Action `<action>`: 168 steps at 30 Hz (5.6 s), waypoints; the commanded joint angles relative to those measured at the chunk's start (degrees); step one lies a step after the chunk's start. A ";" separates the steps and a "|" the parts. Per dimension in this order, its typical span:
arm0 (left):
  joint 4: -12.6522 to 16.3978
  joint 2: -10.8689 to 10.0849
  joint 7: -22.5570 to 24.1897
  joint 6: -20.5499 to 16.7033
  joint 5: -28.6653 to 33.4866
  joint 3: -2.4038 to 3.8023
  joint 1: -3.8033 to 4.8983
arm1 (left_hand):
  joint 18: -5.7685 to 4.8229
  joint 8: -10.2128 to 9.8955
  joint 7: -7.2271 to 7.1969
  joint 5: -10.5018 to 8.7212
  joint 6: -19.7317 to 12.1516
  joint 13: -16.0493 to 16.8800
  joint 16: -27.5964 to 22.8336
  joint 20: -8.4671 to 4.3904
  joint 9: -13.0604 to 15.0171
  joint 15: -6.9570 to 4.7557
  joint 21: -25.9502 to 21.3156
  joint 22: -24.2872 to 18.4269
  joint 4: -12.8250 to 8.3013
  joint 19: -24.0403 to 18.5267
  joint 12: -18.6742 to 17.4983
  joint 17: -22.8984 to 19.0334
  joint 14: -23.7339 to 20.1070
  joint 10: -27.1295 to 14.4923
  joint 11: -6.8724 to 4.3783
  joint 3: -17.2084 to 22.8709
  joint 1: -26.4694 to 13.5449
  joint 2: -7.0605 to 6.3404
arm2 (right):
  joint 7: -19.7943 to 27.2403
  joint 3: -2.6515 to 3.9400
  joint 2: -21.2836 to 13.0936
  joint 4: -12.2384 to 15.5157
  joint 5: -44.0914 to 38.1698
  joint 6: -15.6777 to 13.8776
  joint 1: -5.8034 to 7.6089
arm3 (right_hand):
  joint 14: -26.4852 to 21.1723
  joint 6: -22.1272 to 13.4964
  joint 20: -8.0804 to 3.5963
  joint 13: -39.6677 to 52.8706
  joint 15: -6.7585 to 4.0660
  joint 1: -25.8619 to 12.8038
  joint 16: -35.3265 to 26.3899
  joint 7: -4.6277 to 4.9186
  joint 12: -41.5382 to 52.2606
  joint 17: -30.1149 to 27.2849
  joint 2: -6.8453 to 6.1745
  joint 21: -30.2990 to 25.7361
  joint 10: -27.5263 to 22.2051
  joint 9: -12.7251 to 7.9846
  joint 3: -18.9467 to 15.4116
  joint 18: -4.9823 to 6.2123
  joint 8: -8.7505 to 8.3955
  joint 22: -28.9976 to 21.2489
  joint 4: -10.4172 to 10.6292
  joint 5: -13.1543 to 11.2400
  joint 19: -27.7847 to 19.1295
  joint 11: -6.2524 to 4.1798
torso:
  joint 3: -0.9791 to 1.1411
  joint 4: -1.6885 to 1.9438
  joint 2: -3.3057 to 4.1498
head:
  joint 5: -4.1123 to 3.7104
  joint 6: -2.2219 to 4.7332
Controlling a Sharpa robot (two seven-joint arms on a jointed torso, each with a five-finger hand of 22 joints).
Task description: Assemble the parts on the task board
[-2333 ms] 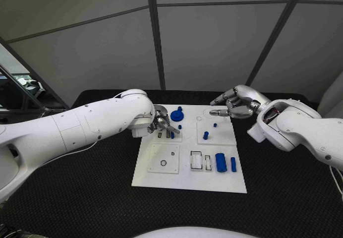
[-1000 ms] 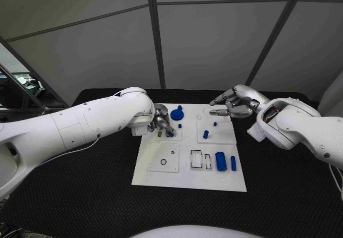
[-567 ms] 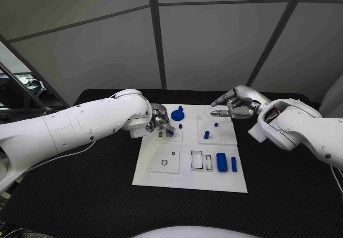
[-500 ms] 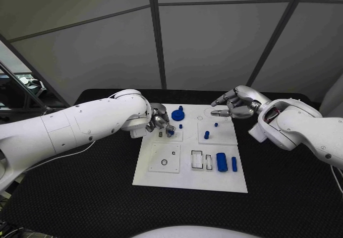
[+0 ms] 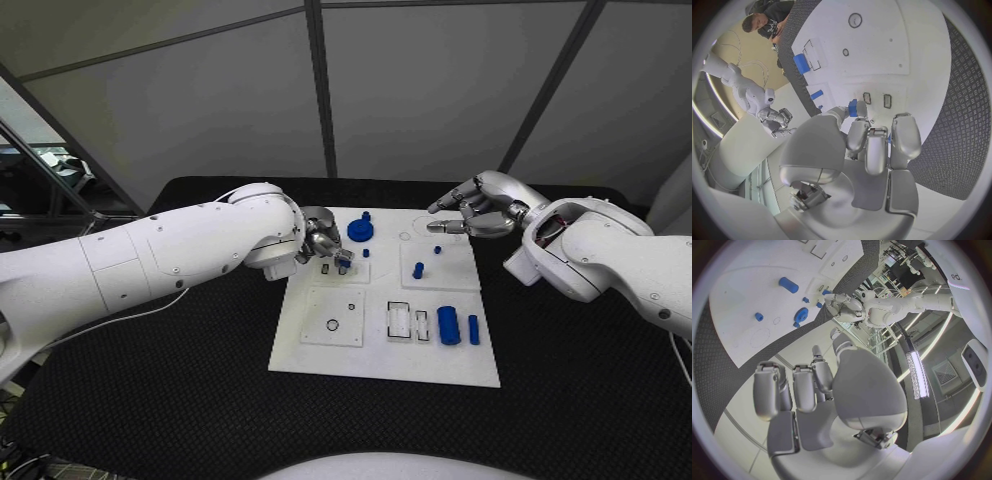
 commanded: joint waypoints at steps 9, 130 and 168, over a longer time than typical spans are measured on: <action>-0.34 0.62 -2.08 0.30 -3.98 -0.02 -0.40 | -1.18 -0.44 -0.12 0.20 0.29 5.74 0.27 -0.01 0.27 -0.37 0.36 0.18 -9.61 0.48 -0.12 12.37 5.33 0.30 0.18 10.09 -0.74 0.08 | 0.48 0.05 0.21 0.00 -0.73 0.51 0.12 | 2.38 0.13 -0.41 0.04 -0.34 0.03 -0.29 0.03 0.14 0.00 0.61 -0.21 0.10 -0.06 -0.09 0.33 -0.32 3.57 -0.29 0.29 0.21 0.06 | 0.02 -0.07 0.07 | -0.19 -0.15; 0.56 0.34 -2.18 -0.67 -8.03 -0.13 -2.53 | -1.29 -0.16 -0.54 4.56 2.35 6.73 0.85 -0.50 4.20 -0.91 0.71 1.33 -13.67 0.84 0.80 13.03 5.50 1.29 -0.10 14.08 -5.00 -0.13 | 0.81 0.03 1.25 -1.11 -2.14 2.10 0.09 | 2.45 0.12 -0.41 0.16 -0.32 -0.33 -0.22 0.06 0.31 0.20 0.79 -0.07 0.24 -0.11 -0.19 0.27 -0.53 3.85 -0.38 0.38 0.39 0.09 | 0.07 -0.04 0.00 | 0.76 -1.56; 0.28 0.43 -2.11 0.85 -8.34 -0.11 -2.57 | -1.24 0.06 -0.68 7.08 2.96 6.99 1.32 -0.62 5.48 -0.99 0.57 1.30 -14.83 0.65 1.21 13.58 5.65 1.64 -0.20 14.63 -6.00 -0.63 | 0.85 0.03 1.34 -1.22 -2.14 2.29 0.08 | 2.45 0.14 -0.41 0.10 -0.32 -0.45 -0.27 0.06 0.27 0.13 0.87 -0.10 0.23 -0.12 -0.20 0.27 -0.57 3.83 -0.39 0.39 0.39 0.09 | 0.05 -0.02 0.02 | 0.53 -1.82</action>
